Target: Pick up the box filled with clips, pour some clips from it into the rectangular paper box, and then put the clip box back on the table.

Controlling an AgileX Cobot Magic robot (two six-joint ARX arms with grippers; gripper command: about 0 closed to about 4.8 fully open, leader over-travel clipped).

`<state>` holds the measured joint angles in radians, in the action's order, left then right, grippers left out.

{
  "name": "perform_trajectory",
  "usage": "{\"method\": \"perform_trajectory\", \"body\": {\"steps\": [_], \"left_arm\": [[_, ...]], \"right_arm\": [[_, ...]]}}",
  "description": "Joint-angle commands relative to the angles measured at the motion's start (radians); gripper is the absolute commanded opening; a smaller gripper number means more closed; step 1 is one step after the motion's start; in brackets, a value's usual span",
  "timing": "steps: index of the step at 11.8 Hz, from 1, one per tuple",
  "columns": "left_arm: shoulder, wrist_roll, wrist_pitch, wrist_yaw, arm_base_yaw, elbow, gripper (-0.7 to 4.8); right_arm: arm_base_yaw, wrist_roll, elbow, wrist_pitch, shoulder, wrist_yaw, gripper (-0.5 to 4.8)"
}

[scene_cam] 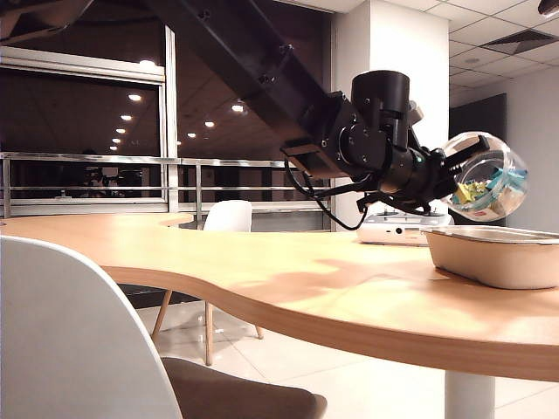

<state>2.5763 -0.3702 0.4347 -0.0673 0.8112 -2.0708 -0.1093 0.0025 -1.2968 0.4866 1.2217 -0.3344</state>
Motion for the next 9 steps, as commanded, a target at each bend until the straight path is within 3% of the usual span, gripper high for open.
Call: {"method": "perform_trajectory", "body": {"steps": [1, 2, 3, 4, 5, 6, 7, 9], "left_arm": [[-0.013, 0.782, 0.143, -0.057, 0.015, -0.007, -0.06], [-0.013, 0.972, 0.188, -0.042, 0.014, -0.007, -0.06], [-0.014, 1.22, 0.224, -0.039, 0.015, -0.007, -0.06], [-0.013, 1.352, 0.234, 0.09, 0.015, -0.007, -0.06], [-0.013, 1.47, 0.233, 0.121, 0.015, -0.007, -0.06], [-0.014, 1.505, 0.235, 0.138, 0.015, -0.007, -0.06], [-0.014, 1.481, 0.241, 0.227, 0.014, -0.007, -0.06], [-0.013, 1.506, 0.223, 0.196, 0.014, -0.007, -0.06]], "right_arm": [[0.001, -0.003, -0.003, -0.011, -0.006, -0.002, -0.06], [0.001, -0.003, -0.003, -0.011, -0.006, -0.002, -0.06], [0.002, -0.003, -0.003, -0.012, -0.006, -0.002, -0.06], [0.002, -0.003, -0.003, -0.012, -0.006, -0.002, -0.06], [0.002, -0.003, -0.003, -0.012, -0.006, -0.002, -0.06], [0.003, -0.003, -0.003, -0.012, -0.006, -0.002, -0.06], [0.003, -0.003, -0.003, -0.012, -0.006, -0.002, -0.06], [0.003, -0.003, -0.003, -0.011, -0.006, -0.002, -0.06]]}}
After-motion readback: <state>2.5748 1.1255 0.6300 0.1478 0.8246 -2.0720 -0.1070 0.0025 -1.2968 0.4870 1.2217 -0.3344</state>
